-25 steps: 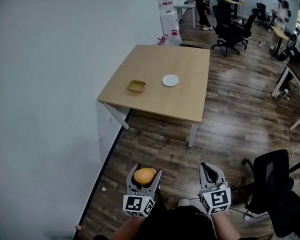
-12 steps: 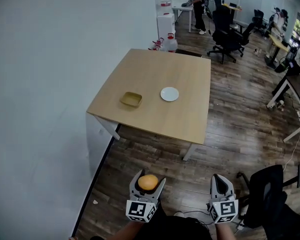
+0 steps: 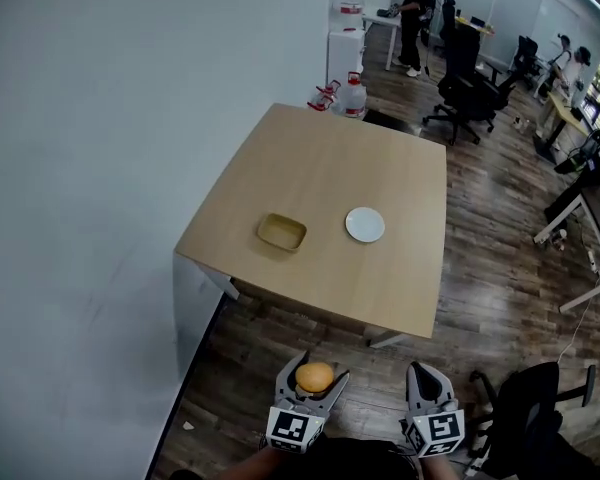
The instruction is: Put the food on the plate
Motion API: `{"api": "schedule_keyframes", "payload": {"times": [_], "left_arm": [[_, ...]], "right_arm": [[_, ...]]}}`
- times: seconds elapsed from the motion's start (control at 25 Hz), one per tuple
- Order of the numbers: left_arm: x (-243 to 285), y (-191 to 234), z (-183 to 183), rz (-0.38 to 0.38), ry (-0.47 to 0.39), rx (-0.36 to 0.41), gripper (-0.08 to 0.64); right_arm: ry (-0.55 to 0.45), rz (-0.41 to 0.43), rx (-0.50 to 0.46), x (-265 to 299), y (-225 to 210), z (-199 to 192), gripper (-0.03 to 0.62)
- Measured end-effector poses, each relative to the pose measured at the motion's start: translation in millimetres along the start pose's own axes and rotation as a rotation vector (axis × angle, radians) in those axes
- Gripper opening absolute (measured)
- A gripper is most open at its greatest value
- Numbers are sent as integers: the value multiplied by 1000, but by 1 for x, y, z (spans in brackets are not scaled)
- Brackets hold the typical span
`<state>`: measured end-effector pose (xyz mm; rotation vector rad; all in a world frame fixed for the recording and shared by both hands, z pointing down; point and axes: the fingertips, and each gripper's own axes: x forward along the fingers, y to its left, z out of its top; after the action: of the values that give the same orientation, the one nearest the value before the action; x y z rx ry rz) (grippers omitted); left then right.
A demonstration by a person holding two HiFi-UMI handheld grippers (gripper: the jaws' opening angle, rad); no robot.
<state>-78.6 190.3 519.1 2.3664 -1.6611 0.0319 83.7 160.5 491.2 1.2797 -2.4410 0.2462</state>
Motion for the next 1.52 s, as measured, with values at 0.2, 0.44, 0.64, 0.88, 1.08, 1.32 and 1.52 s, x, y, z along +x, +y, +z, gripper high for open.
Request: {"api": "schedule_keyframes", "payload": {"times": [0.2, 0.44, 0.64, 0.88, 1.08, 1.32, 1.52], "left_arm": [[14, 44, 5, -31, 19, 4, 339], [28, 68, 0, -55, 37, 12, 339], [39, 73, 5, -63, 44, 14, 339], [66, 93, 21, -21, 30, 26, 339], [103, 108, 26, 3, 50, 36, 339], [170, 113, 22, -9, 112, 38, 339], [232, 115, 7, -40, 189, 36, 339]], "right_arm": [[0, -18, -4, 36, 20, 23, 60], [16, -68, -4, 50, 16, 19, 60], [-10, -82, 15, 64, 7, 25, 60], [-48, -46, 31, 102, -6, 42, 60], [-72, -19, 42, 141, -28, 54, 60], [-88, -5, 64, 181, -71, 70, 60], [-60, 4, 91, 219, -109, 68, 60]]}}
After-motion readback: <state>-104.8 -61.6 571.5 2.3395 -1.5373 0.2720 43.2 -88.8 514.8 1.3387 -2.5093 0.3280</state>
